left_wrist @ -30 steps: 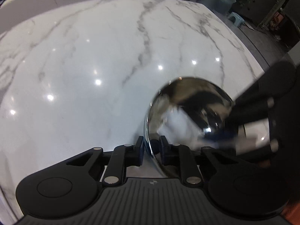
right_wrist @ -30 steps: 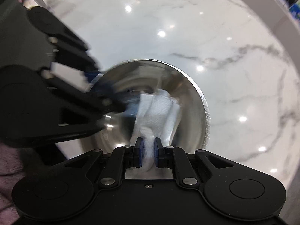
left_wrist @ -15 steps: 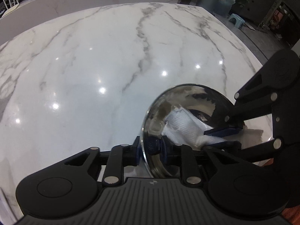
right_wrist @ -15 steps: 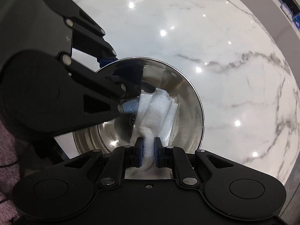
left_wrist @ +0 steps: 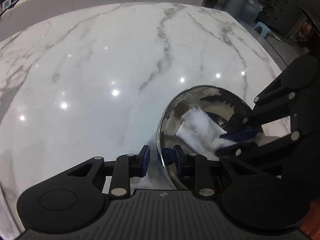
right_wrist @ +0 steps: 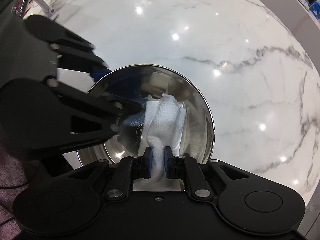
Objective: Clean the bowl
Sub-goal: 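Rub the cloth around the steel interior with the right gripper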
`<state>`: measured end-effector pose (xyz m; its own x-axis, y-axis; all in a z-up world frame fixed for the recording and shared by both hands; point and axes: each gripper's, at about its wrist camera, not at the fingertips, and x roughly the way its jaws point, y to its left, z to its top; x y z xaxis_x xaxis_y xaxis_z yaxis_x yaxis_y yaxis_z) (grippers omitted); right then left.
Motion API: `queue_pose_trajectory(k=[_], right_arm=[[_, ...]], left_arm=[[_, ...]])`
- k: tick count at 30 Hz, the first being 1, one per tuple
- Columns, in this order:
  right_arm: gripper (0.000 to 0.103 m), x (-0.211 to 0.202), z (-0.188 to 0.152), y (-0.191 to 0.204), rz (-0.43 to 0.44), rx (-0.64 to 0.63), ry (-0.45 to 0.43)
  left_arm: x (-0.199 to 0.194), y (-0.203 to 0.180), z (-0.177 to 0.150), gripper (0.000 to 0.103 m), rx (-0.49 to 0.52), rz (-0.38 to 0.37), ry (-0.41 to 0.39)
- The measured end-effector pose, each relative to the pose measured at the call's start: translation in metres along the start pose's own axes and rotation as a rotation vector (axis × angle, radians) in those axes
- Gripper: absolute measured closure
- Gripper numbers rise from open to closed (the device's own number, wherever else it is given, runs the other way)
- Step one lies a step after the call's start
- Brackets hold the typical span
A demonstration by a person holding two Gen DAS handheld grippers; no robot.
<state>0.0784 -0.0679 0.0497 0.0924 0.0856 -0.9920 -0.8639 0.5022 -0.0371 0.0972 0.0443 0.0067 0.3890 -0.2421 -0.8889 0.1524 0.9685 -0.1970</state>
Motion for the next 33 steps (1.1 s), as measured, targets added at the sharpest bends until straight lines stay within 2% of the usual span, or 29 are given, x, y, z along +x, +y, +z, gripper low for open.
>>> queue_pose_trajectory(k=[3, 7, 12, 24, 26, 27, 28, 30, 32, 33], right_arm=[[0.093, -0.002, -0.003, 0.001, 0.000, 0.010, -0.002], [0.094, -0.005, -0.007, 0.004, -0.016, 0.012, -0.016], [0.093, -0.007, -0.008, 0.005, -0.043, 0.020, -0.039], [0.092, -0.014, -0.008, -0.006, 0.042, 0.146, -0.123], [0.092, -0.009, -0.018, -0.011, 0.052, 0.139, -0.123], [0.092, 0.013, -0.021, -0.026, 0.054, 0.124, -0.120], [0.092, 0.020, -0.027, -0.040, 0.052, 0.109, -0.113], [0.093, 0.005, -0.035, -0.050, 0.027, 0.083, -0.090], [0.093, -0.017, 0.004, -0.024, -0.030, 0.042, -0.075], [0.093, -0.018, 0.003, -0.019, -0.084, -0.007, -0.069]], left_arm=[[0.000, 0.000, 0.000, 0.089, 0.015, -0.011, -0.001], [0.002, 0.001, 0.004, 0.090, 0.025, -0.006, -0.021], [0.006, 0.005, 0.014, 0.090, 0.021, 0.011, -0.048], [0.014, 0.013, 0.036, 0.086, -0.011, 0.084, -0.110], [0.014, 0.012, 0.036, 0.085, -0.001, 0.086, -0.116], [0.014, 0.012, 0.035, 0.085, 0.005, 0.086, -0.119], [0.014, 0.012, 0.035, 0.085, 0.009, 0.086, -0.121], [0.014, 0.013, 0.035, 0.086, 0.011, 0.086, -0.120], [0.015, 0.013, 0.035, 0.086, 0.011, 0.085, -0.116], [0.015, 0.013, 0.035, 0.086, 0.011, 0.083, -0.114]])
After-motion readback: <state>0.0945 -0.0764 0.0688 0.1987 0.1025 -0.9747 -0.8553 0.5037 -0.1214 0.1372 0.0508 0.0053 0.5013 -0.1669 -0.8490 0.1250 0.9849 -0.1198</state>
